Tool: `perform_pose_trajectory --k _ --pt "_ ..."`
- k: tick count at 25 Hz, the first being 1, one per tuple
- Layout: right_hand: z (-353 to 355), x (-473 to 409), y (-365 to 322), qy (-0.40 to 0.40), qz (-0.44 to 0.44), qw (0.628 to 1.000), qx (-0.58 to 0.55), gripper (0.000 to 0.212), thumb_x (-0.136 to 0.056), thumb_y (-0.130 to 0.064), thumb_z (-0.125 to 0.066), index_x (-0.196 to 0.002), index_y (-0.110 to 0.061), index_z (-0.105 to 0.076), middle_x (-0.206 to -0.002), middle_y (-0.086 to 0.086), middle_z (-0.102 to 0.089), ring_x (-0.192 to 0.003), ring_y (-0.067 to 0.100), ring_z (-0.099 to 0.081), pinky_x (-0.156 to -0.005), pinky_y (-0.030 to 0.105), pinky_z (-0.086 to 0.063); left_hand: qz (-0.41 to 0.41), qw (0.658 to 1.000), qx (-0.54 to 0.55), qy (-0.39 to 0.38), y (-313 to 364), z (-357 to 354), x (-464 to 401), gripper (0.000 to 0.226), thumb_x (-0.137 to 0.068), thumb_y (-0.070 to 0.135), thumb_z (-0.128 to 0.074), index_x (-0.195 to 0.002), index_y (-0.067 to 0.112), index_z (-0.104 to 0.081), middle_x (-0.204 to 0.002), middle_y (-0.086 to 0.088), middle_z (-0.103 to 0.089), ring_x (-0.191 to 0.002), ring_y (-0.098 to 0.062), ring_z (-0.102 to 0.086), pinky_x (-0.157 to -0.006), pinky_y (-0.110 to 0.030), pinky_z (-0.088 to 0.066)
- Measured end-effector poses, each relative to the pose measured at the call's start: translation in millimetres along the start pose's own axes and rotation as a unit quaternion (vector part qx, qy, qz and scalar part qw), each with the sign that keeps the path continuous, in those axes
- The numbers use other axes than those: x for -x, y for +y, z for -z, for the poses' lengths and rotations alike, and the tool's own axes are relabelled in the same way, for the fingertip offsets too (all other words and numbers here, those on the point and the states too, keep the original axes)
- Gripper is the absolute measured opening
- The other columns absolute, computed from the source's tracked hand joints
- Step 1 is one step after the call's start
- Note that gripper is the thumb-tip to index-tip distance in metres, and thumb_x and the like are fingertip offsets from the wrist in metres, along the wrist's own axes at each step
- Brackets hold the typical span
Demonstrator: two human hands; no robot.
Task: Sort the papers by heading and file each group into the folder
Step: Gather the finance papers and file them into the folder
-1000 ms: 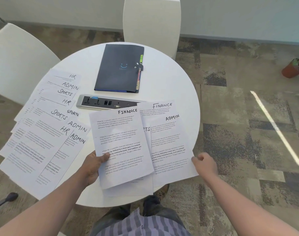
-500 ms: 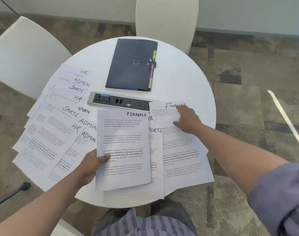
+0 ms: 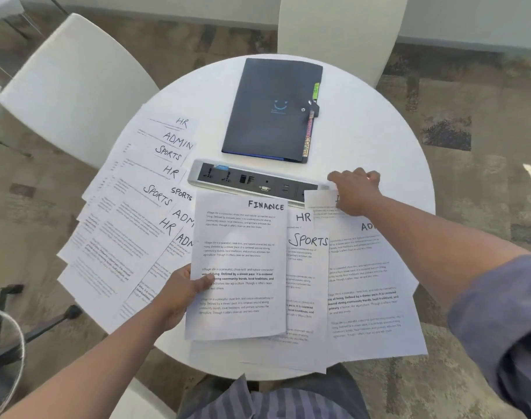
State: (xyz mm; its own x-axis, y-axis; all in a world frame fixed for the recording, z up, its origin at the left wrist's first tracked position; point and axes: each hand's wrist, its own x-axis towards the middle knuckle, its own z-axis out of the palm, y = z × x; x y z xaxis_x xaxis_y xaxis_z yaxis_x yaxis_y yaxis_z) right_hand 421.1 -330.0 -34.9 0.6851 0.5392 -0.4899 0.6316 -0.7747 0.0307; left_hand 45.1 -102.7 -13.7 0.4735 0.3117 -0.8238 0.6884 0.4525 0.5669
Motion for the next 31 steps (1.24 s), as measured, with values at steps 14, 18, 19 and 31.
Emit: perform_pose_trajectory --k 14,18,19,31 --pt "89.9 75.5 34.7 0.216 0.015 0.969 -0.118 0.027 -0.098 -0.012 -0.049 -0.090 -0.030 -0.067 -0.077 -0.012 -0.065 -0.086 0.022 -0.060 -0.100 0.041 -0.020 -0.074 0.997 0.022 0.011 43.5 -22.9 0.4 0.032 -0.097 0.004 -0.065 -0.129 0.005 -0.064 -0.119 -0.016 -0.075 -0.109 -0.039 -0.071 -0.092 -0.050 -0.058" --pt "108.7 110.4 41.6 0.224 0.044 0.969 -0.098 0.027 -0.102 -0.018 -0.050 -0.092 -0.032 -0.070 -0.061 -0.019 -0.054 -0.076 0.020 -0.058 -0.098 0.037 -0.025 -0.095 0.995 0.007 0.003 52.0 -35.0 12.3 0.031 -0.098 0.004 -0.064 -0.129 0.005 -0.065 -0.119 -0.018 -0.074 -0.110 -0.041 -0.071 -0.096 -0.055 -0.056" --pt "111.6 116.6 42.8 0.239 0.048 0.965 -0.092 0.027 -0.103 -0.018 -0.050 -0.092 -0.032 -0.070 -0.063 -0.016 -0.059 -0.075 0.021 -0.056 -0.098 0.037 -0.025 -0.099 0.995 0.005 0.003 52.8 -38.3 15.5 0.031 -0.098 0.004 -0.065 -0.129 0.005 -0.064 -0.119 -0.017 -0.074 -0.110 -0.041 -0.071 -0.095 -0.055 -0.056" --pt "134.2 145.8 61.3 0.465 0.088 0.872 -0.126 0.021 -0.093 -0.009 -0.060 -0.085 -0.022 -0.074 -0.080 -0.003 -0.075 -0.073 0.026 -0.067 -0.086 0.034 -0.026 -0.134 0.991 0.009 0.016 52.3 -55.8 41.7 0.032 -0.097 0.004 -0.065 -0.129 0.005 -0.063 -0.118 -0.017 -0.075 -0.108 -0.041 -0.071 -0.088 -0.051 -0.059"
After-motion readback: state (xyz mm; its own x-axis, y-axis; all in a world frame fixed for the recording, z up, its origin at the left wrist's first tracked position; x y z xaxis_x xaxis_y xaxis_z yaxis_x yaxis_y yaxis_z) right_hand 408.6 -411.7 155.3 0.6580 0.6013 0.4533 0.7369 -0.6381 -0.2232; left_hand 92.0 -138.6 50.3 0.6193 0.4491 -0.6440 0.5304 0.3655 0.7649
